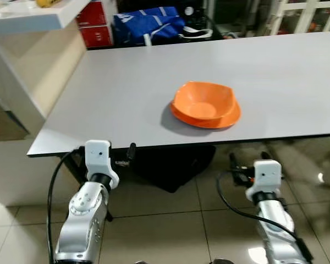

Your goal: Setting the table

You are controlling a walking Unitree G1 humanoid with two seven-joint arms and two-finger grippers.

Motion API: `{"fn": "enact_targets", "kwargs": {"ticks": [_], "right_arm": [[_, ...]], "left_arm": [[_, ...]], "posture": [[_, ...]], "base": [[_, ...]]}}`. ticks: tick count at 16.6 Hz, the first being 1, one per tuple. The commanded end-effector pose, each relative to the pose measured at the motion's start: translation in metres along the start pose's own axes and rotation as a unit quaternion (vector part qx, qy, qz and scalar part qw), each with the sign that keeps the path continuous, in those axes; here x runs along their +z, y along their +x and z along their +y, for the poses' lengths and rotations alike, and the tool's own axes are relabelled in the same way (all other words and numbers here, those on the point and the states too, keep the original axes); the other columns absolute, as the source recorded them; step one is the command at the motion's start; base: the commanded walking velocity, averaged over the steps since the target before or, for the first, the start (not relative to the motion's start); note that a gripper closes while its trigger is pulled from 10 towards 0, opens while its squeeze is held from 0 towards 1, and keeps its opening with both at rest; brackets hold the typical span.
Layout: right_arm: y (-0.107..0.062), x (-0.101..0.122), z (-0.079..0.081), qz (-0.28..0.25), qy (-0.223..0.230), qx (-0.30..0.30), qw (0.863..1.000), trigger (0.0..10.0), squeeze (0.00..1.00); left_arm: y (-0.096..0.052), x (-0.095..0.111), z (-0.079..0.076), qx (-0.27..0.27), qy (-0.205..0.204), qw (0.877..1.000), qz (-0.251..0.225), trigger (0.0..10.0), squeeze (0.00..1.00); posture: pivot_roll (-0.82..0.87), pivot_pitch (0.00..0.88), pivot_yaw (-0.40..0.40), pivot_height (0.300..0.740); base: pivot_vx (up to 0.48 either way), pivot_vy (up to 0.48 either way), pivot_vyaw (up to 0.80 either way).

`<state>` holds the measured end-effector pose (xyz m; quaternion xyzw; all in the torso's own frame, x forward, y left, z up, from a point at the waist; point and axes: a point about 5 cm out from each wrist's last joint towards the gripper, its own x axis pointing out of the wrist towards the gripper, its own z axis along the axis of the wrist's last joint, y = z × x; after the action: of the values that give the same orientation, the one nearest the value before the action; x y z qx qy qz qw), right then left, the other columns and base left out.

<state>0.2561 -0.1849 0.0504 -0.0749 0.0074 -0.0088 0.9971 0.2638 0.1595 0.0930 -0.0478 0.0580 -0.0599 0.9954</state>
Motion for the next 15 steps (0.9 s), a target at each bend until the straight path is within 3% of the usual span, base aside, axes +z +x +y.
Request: {"fn": "enact_targets", "kwargs": {"ticks": [1, 3, 5, 10, 15], "right_arm": [[0.007, 0.012, 0.006, -0.021, 0.009, 0.007, 1.0, 10.0, 0.0], [0.022, 0.022, 0.015, -0.025, 0.046, 0.023, 0.998, 10.0, 0.0], [0.029, 0.025, 0.021, -0.023, 0.054, 0.042, 0.997, 10.0, 0.0], [0.031, 0.028, 0.024, -0.033, 0.076, 0.047, 0.995, 10.0, 0.0], [0.031, 0.027, 0.024, -0.037, 0.083, 0.045, 0.995, 10.0, 0.0]], "left_arm": [[-0.001, 0.008, 0.002, 0.001, -0.004, 1.0, -0.017, 10.0, 0.0], [0.0, 0.01, -0.006, -0.007, -0.033, 0.999, -0.019, 10.0, 0.0], [0.0, 0.013, -0.008, -0.001, -0.017, 1.0, -0.023, 10.0, 0.0], [-0.002, 0.016, -0.003, 0.018, -0.018, 0.999, -0.019, 10.0, 0.0], [0.004, 0.022, 0.006, 0.02, -0.019, 0.999, -0.025, 10.0, 0.0]], "posture": [[-0.17, 0.0, 0.116, 0.74], [-0.16, 0.0, 0.097, 0.74], [-0.15, 0.0, 0.086, 0.74], [-0.12, 0.0, 0.08, 0.74], [-0.12, 0.0, 0.086, 0.74]], "base": [[0.0, 0.0, 0.0], [0.0, 0.0, 0.0], [-0.12, 0.146, 0.0], [-0.267, 0.395, 0.0], [-0.217, 0.41, 0.0]]}}
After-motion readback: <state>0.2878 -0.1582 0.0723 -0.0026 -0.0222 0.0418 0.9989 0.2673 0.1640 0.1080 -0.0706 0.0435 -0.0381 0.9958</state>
